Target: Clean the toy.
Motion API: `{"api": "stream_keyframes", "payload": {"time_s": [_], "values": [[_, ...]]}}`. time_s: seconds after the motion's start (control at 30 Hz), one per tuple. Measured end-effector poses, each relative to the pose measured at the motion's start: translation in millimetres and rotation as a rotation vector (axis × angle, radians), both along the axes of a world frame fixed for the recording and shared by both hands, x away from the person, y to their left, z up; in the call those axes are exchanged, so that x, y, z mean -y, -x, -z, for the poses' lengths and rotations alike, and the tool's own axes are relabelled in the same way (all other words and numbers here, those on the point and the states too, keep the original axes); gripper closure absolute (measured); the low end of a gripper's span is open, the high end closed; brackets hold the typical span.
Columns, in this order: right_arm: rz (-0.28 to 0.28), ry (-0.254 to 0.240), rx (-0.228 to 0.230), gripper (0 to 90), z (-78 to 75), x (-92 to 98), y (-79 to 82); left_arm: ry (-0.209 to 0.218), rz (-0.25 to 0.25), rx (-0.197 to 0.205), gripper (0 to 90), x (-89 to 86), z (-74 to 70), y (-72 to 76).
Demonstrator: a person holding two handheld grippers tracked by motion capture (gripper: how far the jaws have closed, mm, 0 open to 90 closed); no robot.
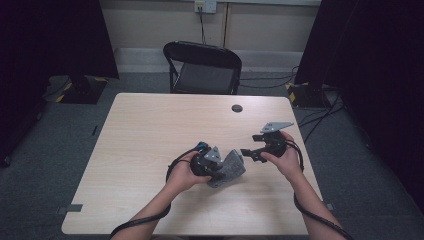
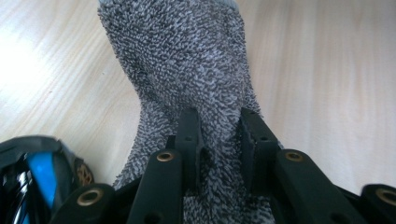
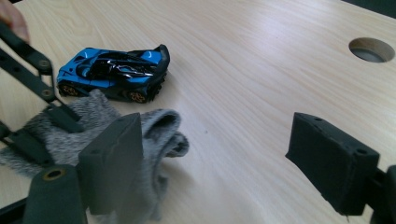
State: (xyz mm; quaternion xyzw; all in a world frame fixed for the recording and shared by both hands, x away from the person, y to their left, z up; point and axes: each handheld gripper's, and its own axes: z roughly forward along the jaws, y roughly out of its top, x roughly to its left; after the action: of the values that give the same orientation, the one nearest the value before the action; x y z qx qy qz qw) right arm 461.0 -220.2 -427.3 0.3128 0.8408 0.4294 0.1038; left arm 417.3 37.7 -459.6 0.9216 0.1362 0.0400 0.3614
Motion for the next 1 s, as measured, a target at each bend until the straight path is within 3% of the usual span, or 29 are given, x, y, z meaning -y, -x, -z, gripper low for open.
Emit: {"api": "stream_keyframes", "payload": {"time_s": [0.23, 0.3, 0.37, 0.43, 0.5, 0.67, 0.83, 1.0], "values": [[0.018, 0.004, -0.005, 18.1, 3.0, 14.0, 10.2, -0.037, 0.048, 0.028, 70.0, 20.5, 6.6, -19.8], [0.019, 0.005, -0.011, 18.1, 4.9, 16.1, 12.8, -0.033, 0.052, 0.041, 64.2, 24.5, 7.4, -23.9], [0.021, 0.005, -0.015, 18.2, 6.5, 17.4, 14.9, -0.007, 0.035, 0.029, 50.6, 26.1, 7.5, -26.9], [0.018, -0.01, -0.024, 18.6, 7.4, 18.2, 16.3, 0.002, 0.027, 0.032, 44.0, 24.0, 5.7, -27.7], [0.01, -0.007, -0.016, 18.6, 7.4, 17.4, 17.0, 0.018, 0.01, 0.041, 37.8, 19.8, 2.9, -27.5], [-0.026, 0.002, -0.007, 19.3, 5.6, 8.6, 17.7, 0.069, -0.026, 0.051, 33.6, 3.2, -9.9, -22.7], [-0.087, 0.016, 0.012, 20.2, 4.6, -9.2, 19.8, 0.073, -0.075, 0.068, 29.3, -20.8, -16.7, -17.6], [-0.153, 0.055, 0.012, 22.1, 11.0, -28.9, 21.0, 0.085, -0.163, 0.072, 25.8, -52.5, -17.3, -17.1]]}}
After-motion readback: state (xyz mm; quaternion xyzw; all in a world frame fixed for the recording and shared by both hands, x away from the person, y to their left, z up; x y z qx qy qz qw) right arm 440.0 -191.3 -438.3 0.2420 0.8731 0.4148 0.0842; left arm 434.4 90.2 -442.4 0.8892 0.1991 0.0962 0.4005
